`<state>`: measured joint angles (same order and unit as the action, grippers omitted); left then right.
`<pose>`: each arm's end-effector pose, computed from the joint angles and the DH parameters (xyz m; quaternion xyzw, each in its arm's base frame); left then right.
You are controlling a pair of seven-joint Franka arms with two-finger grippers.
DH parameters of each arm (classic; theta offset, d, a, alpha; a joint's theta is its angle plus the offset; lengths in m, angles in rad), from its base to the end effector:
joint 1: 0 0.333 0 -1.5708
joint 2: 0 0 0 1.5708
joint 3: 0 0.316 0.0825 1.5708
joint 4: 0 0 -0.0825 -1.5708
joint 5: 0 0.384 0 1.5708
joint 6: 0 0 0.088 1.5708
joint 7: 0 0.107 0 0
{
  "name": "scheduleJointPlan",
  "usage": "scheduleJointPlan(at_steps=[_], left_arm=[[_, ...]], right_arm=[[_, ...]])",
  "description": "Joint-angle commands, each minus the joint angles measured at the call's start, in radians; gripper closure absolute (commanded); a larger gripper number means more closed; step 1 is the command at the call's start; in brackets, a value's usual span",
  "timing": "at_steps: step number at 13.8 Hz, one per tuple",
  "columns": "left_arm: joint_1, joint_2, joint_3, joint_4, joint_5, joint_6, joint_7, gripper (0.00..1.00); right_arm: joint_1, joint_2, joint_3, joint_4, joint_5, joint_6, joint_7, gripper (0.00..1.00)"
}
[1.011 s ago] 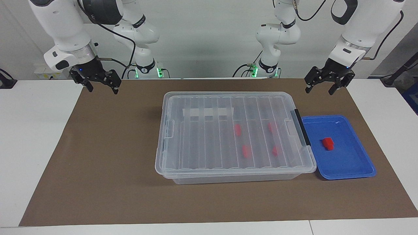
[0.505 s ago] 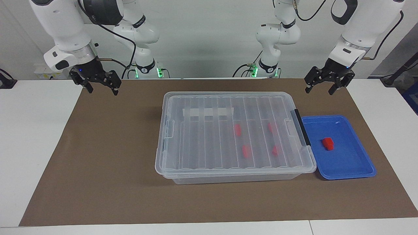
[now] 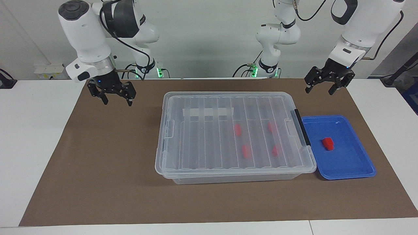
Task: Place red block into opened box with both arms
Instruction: 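Move the right gripper in toward the clear box lid, then hook the right gripper onto the lid edge nearest it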
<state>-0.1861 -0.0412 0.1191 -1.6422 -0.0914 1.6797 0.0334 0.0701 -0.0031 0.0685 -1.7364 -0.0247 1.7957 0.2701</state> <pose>0.5502 -0.0444 0.6235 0.9970 -0.0469 0.0383 0.0487 0.5631 0.0765 0.5673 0.9974 -0.0633 0.0330 0.0056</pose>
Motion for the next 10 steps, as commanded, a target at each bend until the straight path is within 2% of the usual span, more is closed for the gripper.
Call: scheduleJointPlan(at_steps=[1,5,7,10], left_arm=[[0.007,-0.016,-0.007,-0.010,0.019,-0.012,-0.009,0.00],[0.007,-0.016,-0.007,-0.010,0.019,-0.012,-0.009,0.00],[0.007,-0.017,-0.007,-0.010,0.019,-0.012,-0.009,0.00],[0.007,-0.016,-0.007,-0.010,0.019,-0.012,-0.009,0.00]], right_arm=[[0.051,0.003,0.004,-0.034,0.006,0.063,0.078,0.03],[0.102,0.022,0.004,-0.075,0.006,0.158,0.147,0.05],[0.137,0.022,0.004,-0.126,0.006,0.201,0.158,0.11],[0.146,0.022,0.004,-0.163,0.006,0.235,0.173,0.12]])
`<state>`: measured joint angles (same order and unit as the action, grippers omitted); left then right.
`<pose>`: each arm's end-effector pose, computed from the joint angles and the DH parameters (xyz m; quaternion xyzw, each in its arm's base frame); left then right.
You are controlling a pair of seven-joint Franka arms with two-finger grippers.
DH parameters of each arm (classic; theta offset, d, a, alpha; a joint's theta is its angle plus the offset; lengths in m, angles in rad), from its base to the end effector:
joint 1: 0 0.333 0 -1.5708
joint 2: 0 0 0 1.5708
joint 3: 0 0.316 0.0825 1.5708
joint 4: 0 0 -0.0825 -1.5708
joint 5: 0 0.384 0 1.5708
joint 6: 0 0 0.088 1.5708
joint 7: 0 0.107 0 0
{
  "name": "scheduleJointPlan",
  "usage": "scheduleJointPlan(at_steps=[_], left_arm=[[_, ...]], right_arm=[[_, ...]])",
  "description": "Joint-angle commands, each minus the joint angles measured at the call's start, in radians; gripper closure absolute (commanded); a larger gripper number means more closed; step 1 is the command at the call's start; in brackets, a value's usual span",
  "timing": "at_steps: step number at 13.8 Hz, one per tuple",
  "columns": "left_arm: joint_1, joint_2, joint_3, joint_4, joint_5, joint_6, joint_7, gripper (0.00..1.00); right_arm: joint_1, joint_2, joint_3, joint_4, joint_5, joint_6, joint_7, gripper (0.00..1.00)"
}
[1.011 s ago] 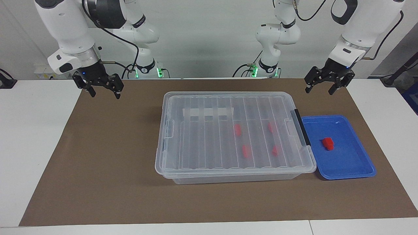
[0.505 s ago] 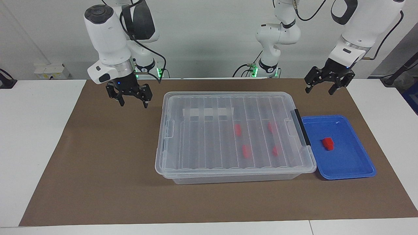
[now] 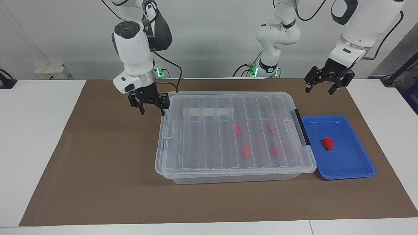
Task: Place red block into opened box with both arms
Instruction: 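Hook the right gripper onto the lid edge nearest it, then slide the clear lid toward the right arm with the right gripper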
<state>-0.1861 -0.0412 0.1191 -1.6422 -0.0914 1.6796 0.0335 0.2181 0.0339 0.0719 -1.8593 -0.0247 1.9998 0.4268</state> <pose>0.5502 -0.0444 0.6235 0.9970 -0.0469 0.0383 0.0487 0.5586 0.1647 0.5056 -0.9965 0.0638 -0.0535 0.0091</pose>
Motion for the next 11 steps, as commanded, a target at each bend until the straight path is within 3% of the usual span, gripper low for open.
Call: scheduleJointPlan(at_steps=[1,6,11], left_arm=[[0.007,-0.016,-0.007,-0.010,0.019,-0.012,-0.009,0.00],[0.007,-0.016,-0.007,-0.010,0.019,-0.012,-0.009,0.00],[0.007,-0.016,-0.007,-0.010,0.019,-0.012,-0.009,0.00]], right_arm=[[-0.002,-0.014,0.000,-0.046,0.006,0.036,0.018,0.11],[0.015,-0.040,0.000,-0.130,0.006,0.040,0.006,0.11],[0.010,-0.049,-0.001,-0.143,-0.014,0.034,-0.048,0.11]])
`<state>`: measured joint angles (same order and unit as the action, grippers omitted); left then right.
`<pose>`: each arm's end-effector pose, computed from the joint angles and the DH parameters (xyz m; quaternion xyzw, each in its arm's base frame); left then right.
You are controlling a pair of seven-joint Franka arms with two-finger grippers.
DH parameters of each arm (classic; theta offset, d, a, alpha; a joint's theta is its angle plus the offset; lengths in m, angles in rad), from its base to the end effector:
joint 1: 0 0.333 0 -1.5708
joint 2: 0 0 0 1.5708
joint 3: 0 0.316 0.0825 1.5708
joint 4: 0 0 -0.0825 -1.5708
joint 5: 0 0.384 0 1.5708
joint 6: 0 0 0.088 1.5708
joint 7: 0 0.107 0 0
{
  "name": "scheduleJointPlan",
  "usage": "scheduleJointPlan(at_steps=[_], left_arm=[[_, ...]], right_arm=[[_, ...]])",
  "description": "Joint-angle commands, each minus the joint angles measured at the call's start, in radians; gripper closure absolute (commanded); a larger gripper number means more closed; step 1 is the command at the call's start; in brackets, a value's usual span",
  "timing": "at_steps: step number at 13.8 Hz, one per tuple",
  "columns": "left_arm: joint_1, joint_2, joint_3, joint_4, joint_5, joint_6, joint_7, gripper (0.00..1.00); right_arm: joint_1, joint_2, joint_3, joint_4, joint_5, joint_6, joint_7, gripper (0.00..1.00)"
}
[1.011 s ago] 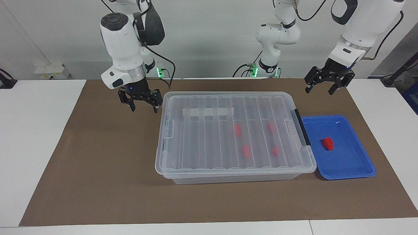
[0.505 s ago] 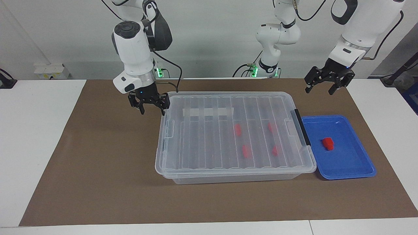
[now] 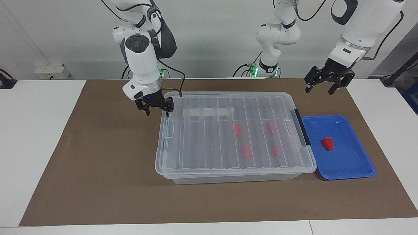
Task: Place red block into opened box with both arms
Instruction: 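Slide the clear lid toward the right arm with the right gripper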
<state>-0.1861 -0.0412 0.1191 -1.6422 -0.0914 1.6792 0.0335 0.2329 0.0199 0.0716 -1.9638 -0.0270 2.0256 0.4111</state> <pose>0.5502 -0.0444 0.6235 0.9970 -0.0469 0.0381 0.0487 0.5405 0.1680 0.4656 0.9986 -0.0476 0.0237 0.0035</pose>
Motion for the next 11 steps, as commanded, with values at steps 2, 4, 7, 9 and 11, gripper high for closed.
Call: scheduleJointPlan(at_steps=[2,4,7,9,11], left_arm=[[0.007,-0.016,-0.007,-0.010,0.019,-0.012,-0.009,0.00],[0.007,-0.016,-0.007,-0.010,0.019,-0.012,-0.009,0.00],[0.007,-0.016,-0.006,-0.010,0.019,-0.012,-0.009,0.00],[0.007,-0.016,-0.007,-0.010,0.019,-0.012,-0.009,0.00],[0.007,-0.017,-0.007,-0.010,0.019,-0.012,-0.009,0.00]], right_arm=[[-0.012,-0.038,-0.003,-0.038,-0.019,-0.024,-0.032,0.11],[-0.033,-0.043,-0.004,-0.038,-0.025,-0.062,-0.034,0.11],[-0.072,-0.046,-0.004,-0.038,-0.041,-0.082,-0.122,0.10],[-0.124,-0.048,-0.003,-0.038,-0.041,-0.096,-0.208,0.10],[-0.165,-0.048,-0.003,-0.038,-0.041,-0.111,-0.297,0.10]])
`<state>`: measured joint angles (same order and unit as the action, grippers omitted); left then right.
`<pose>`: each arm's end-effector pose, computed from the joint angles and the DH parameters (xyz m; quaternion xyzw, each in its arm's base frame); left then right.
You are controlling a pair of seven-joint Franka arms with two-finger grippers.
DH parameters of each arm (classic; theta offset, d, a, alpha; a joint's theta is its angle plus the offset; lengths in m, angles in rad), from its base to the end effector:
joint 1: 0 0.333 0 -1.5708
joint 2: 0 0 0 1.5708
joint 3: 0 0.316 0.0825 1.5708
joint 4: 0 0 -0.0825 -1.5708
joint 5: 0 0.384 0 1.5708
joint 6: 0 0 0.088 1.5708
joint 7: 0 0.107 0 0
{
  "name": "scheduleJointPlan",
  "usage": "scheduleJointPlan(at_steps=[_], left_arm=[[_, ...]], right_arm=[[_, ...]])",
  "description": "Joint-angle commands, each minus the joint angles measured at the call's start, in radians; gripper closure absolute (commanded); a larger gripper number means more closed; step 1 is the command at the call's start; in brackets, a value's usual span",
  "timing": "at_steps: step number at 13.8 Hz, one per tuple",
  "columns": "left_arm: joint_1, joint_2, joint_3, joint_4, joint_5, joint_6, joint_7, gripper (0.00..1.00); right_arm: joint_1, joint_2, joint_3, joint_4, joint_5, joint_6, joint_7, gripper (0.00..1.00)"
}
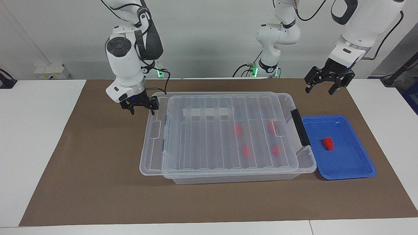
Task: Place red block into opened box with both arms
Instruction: 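Slide the clear lid toward the right arm with the right gripper, then release the lid and hold the right gripper beside it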
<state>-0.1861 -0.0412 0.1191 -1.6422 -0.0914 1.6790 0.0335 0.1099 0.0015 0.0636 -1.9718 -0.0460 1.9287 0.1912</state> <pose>0.5502 -0.0444 0.6235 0.9970 -0.0469 0.0380 0.0487 0.5440 0.0921 0.4636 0.9995 -0.0003 -0.0181 0.0250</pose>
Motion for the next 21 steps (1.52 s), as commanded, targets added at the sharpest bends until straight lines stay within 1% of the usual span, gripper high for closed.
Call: scheduleJointPlan(at_steps=[1,3,6,12,21], left_arm=[[0.007,-0.016,-0.007,-0.010,0.019,-0.013,-0.009,0.00],[0.007,-0.017,-0.007,-0.010,0.019,-0.012,-0.009,0.00],[0.007,-0.016,-0.007,-0.010,0.018,-0.012,-0.009,0.00],[0.007,-0.016,-0.007,-0.010,0.019,-0.012,-0.009,0.00],[0.007,-0.016,-0.007,-0.010,0.019,-0.012,-0.009,0.00]], right_arm=[[-0.064,-0.029,0.005,-0.030,-0.022,-0.017,-0.111,0.09],[-0.104,-0.029,0.005,-0.030,-0.022,-0.016,-0.215,0.08],[-0.157,-0.028,0.005,-0.030,-0.022,-0.010,-0.334,0.02],[-0.245,-0.024,0.005,-0.030,-0.022,-0.002,-0.473,0.02],[-0.282,-0.021,0.005,-0.027,-0.022,0.006,-0.516,0.02]])
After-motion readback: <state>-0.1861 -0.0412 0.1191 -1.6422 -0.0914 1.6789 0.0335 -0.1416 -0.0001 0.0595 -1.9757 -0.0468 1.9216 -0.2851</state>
